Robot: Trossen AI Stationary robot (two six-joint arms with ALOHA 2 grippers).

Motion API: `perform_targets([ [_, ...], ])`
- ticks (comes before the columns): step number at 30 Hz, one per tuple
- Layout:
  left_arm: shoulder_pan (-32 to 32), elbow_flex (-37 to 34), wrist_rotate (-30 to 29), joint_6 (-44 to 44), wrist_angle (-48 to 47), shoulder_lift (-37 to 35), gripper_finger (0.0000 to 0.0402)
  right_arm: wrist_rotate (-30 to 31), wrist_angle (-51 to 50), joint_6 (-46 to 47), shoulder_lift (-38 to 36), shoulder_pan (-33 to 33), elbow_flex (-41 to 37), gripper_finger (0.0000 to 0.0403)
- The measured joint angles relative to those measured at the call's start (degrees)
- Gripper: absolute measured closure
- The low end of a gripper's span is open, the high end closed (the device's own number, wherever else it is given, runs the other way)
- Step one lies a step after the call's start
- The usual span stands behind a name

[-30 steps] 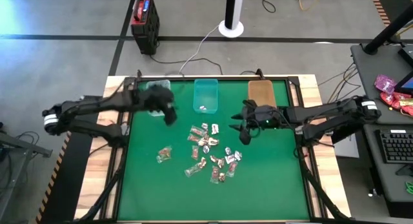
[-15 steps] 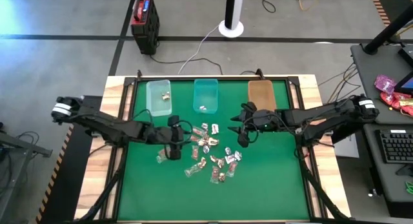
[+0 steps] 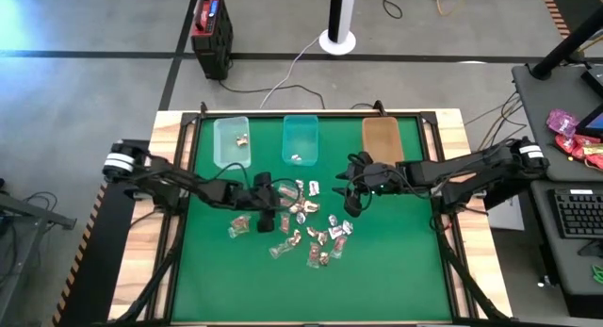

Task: Sort candy by brand, put in halloween buckets
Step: Put the orange gummy into the orange bin

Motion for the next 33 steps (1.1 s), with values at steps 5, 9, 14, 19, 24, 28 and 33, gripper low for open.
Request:
perform_targets([
  [5,0.98,0.05,3.24,-0.25,2.13,3.66,0.0247,0.00,0.02,0.02,0.17,0.00,0.00,0.0213],
  [9,1.26,0.16,2.91,-0.46,2.87,5.05,0.0272,0.00,0.06,-0.03,0.15,0.00,0.00,0.0213],
  [14,1.28,0.17,2.82,-0.48,2.72,4.83,0.0364,0.00,0.12,-0.20,0.15,0.00,0.00,0.0213],
  [19,1.26,0.00,3.08,-0.50,1.67,2.19,0.0390,0.00,0.15,-1.20,0.15,0.00,-0.32,0.0213],
  [24,1.20,0.00,3.08,-0.52,2.13,-3.04,0.0399,-0.01,0.78,-2.35,0.15,0.14,-0.89,0.0213],
  [28,1.14,0.00,3.08,-0.49,6.25,-8.94,0.0401,-0.02,2.97,-3.75,0.15,1.33,-2.06,0.0213],
  [33,1.09,0.02,3.08,1.14,16.26,-13.79,0.0401,-0.02,15.32,-8.55,0.15,4.73,-6.69,0.0213],
])
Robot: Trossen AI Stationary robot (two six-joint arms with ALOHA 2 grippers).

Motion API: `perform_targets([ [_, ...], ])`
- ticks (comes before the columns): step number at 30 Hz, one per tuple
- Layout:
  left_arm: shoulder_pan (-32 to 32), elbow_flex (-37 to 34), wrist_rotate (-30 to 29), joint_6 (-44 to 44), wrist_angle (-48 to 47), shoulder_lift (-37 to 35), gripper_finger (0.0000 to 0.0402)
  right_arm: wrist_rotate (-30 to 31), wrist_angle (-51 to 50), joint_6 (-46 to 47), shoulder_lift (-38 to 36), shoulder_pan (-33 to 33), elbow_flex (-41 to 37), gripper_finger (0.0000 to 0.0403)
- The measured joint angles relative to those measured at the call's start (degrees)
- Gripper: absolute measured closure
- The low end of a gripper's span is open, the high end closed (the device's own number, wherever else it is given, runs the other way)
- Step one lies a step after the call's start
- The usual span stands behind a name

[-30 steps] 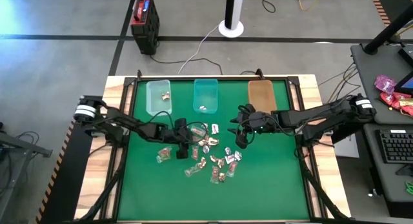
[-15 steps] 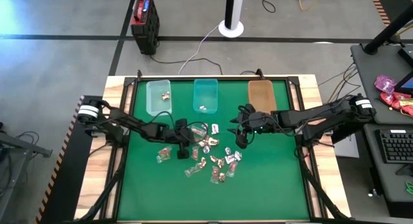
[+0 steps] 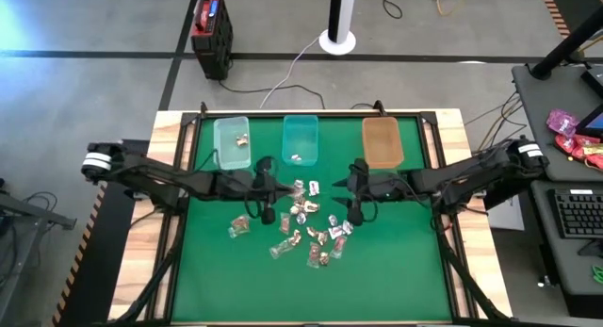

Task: Sort candy by brand, put in halloween buckets
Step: Put the orange gummy into the orange bin

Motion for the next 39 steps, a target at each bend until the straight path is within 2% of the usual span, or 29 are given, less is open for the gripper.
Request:
perform_targets([
  [4,-0.25,-0.02,0.52,0.49,7.70,0.26,0.0401,0.00,14.92,-3.25,0.00,2.41,-5.78,0.0213],
  [6,-0.29,-0.02,3.31,0.47,12.00,1.94,0.0401,0.00,21.82,-4.33,0.00,3.11,-8.48,0.0213],
  [8,-0.37,-0.02,6.34,0.02,17.06,4.57,0.0401,-0.04,26.87,-4.85,0.00,3.62,-10.82,0.0213],
  [11,-0.69,-0.02,7.87,-0.64,24.58,9.25,0.0402,-0.49,30.81,-5.05,0.00,4.15,-12.79,0.0213],
  [17,-1.01,0.13,7.89,-1.56,39.76,18.19,0.0402,-1.50,33.07,-6.39,0.00,5.52,-12.93,0.0213],
  [22,-1.01,0.13,7.89,-2.50,45.78,22.16,0.0401,-2.01,33.30,-7.30,0.00,6.07,-11.48,0.0213],
  [27,-1.01,0.83,7.89,-4.01,49.03,23.52,0.0401,-3.23,33.22,-9.01,0.01,6.30,-9.81,0.0213],
  [34,-1.07,6.40,8.05,-4.75,48.39,26.55,0.0401,-3.03,33.44,-14.25,3.82,6.31,-5.53,0.0213],
  [39,-1.07,5.88,8.35,-4.14,49.04,26.36,0.0401,-2.45,33.18,-16.11,5.40,6.82,-3.94,0.0213],
])
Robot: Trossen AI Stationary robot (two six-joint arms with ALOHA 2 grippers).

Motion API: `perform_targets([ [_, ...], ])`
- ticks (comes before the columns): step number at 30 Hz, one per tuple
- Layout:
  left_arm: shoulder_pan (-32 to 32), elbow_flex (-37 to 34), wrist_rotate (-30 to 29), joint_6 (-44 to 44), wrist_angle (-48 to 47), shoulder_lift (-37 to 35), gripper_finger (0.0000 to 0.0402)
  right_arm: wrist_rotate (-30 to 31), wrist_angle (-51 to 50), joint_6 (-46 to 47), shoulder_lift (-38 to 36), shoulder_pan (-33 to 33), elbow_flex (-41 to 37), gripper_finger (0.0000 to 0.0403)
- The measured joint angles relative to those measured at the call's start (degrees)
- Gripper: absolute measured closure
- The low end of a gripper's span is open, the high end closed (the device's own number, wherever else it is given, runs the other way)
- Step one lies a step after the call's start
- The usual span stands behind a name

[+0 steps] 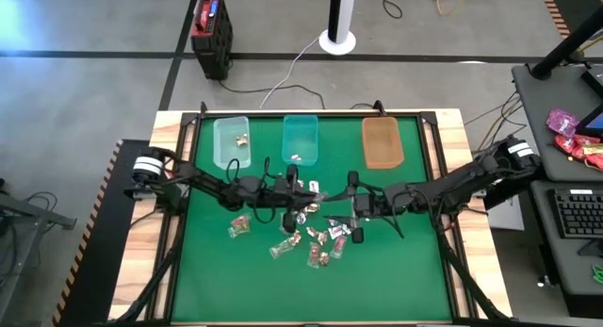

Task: Sort candy by brand, put in halloween buckets
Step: Put the orange gummy into the orange bin

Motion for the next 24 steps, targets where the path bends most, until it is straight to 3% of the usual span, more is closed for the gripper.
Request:
perform_targets([
  [7,0.00,-2.56,0.52,-1.15,2.75,-0.29,0.0401,8.92,0.24,-3.78,-1.29,1.57,0.22,0.0213],
  [19,-0.05,0.00,2.56,-0.92,-0.74,-0.19,0.0401,6.45,1.47,-5.20,-0.83,0.23,2.02,0.0215],
  [24,-0.22,0.50,2.69,-0.28,-0.66,-0.10,0.0401,5.37,-1.45,-5.36,-0.81,-0.10,2.80,0.0250],
])
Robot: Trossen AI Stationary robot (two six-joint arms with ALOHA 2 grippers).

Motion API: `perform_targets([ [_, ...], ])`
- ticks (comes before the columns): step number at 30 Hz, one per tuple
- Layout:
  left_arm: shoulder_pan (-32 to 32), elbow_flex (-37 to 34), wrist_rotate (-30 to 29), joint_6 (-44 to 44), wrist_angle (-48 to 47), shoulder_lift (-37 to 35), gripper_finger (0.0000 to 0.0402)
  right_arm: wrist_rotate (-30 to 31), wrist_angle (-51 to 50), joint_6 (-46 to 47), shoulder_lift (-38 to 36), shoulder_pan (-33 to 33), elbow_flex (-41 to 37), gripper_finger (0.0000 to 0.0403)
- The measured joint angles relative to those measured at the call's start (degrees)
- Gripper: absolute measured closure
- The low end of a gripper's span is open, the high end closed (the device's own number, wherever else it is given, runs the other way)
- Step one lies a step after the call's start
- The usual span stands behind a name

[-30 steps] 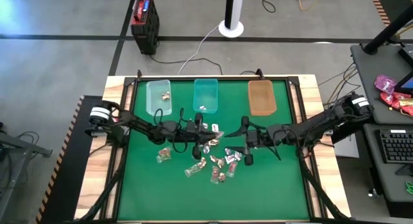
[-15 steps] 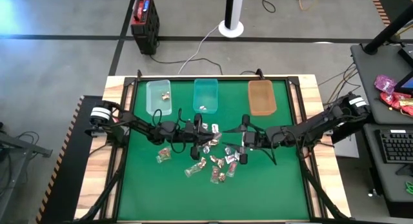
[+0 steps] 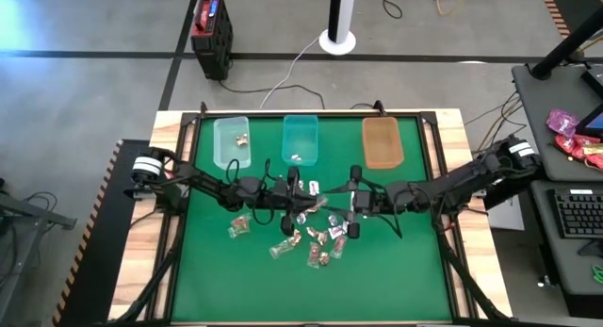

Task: Sort candy by brand, put in halloween buckets
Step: Put the orange gummy into the orange bin

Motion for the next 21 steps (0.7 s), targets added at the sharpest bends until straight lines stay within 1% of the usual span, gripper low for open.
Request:
perform_targets([
  [2,0.00,0.00,0.00,0.01,-0.06,0.00,0.0401,-1.45,0.07,0.01,0.00,0.01,0.22,0.0283],
  [6,-0.07,0.00,0.11,0.04,-0.80,0.00,0.0401,-1.90,-0.46,-0.04,0.00,0.02,0.22,0.0369],
  [7,-0.06,0.00,0.08,0.04,-0.75,0.00,0.0402,-1.87,-0.50,-0.22,0.00,0.02,0.22,0.0381],
  [11,-0.02,-0.02,-0.22,-0.26,-1.04,0.00,0.0394,-1.86,-1.05,-0.12,0.00,0.02,0.22,0.0392],
  [13,0.00,-0.06,-0.30,-0.20,-2.14,-0.14,0.0377,-1.24,-1.73,-0.14,-0.33,0.02,0.22,0.0394],
  [15,0.23,-0.63,-0.50,-0.22,-5.69,-1.30,0.0355,0.71,-3.13,-0.03,-1.18,0.02,0.20,0.0394],
  [18,1.05,-1.16,-1.99,-0.47,-13.98,-4.79,0.0316,6.90,-10.90,0.14,-3.95,0.02,1.71,0.0394],
  [21,1.71,-1.18,-6.39,-0.57,-24.84,-10.02,0.0282,16.76,-24.77,2.69,-6.10,-0.75,5.11,0.0394],
])
